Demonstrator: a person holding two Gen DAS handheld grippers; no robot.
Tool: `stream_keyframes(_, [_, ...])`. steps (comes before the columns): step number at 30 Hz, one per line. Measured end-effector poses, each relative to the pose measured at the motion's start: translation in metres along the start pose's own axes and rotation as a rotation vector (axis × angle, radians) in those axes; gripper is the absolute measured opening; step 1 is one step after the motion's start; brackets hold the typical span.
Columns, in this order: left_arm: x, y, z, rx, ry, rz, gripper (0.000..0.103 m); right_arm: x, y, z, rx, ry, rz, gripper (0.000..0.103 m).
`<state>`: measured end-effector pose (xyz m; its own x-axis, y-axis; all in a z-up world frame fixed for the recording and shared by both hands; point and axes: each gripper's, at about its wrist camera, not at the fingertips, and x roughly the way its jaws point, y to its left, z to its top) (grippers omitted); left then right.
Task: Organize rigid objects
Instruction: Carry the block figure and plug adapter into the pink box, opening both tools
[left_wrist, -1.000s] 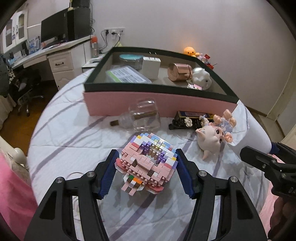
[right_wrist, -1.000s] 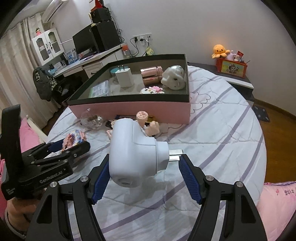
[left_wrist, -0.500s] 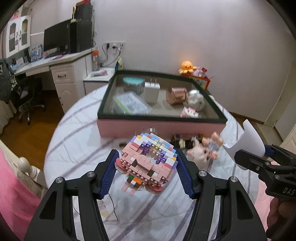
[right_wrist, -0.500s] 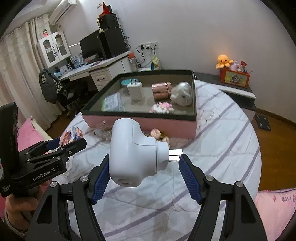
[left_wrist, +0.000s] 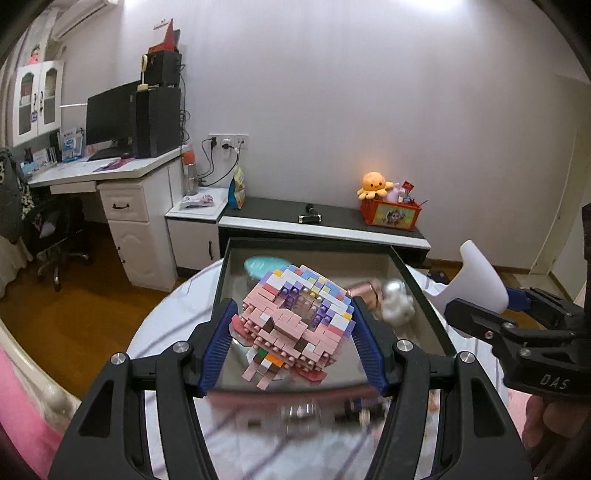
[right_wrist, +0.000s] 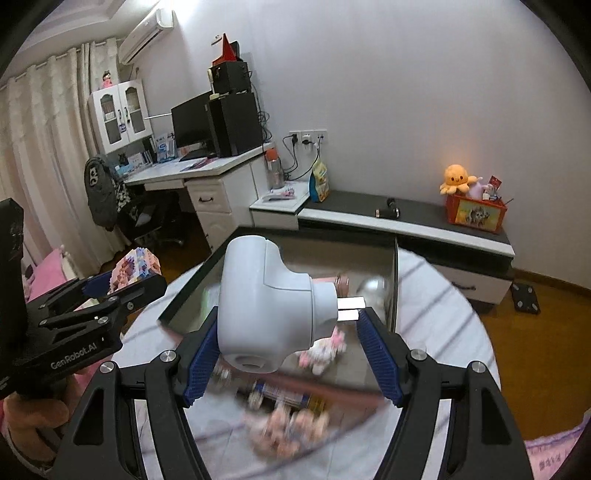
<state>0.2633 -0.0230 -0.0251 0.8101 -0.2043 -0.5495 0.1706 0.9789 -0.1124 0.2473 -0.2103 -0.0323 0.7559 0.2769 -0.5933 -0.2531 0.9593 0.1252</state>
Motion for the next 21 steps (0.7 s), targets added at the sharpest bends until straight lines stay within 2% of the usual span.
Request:
stream_keyframes(10, [0.087,0.005,0.025,-0.005,0.063,0.002,0.062,0.068,-0.025,0.031,0.031,0.043,-0.035,0.073])
stream_keyframes(21, [0.135,0.002,0.011,0.035,0.171,-0.005,0.065,0.110,-0.033,0.027,0.037,0.130,-0.058,0.073])
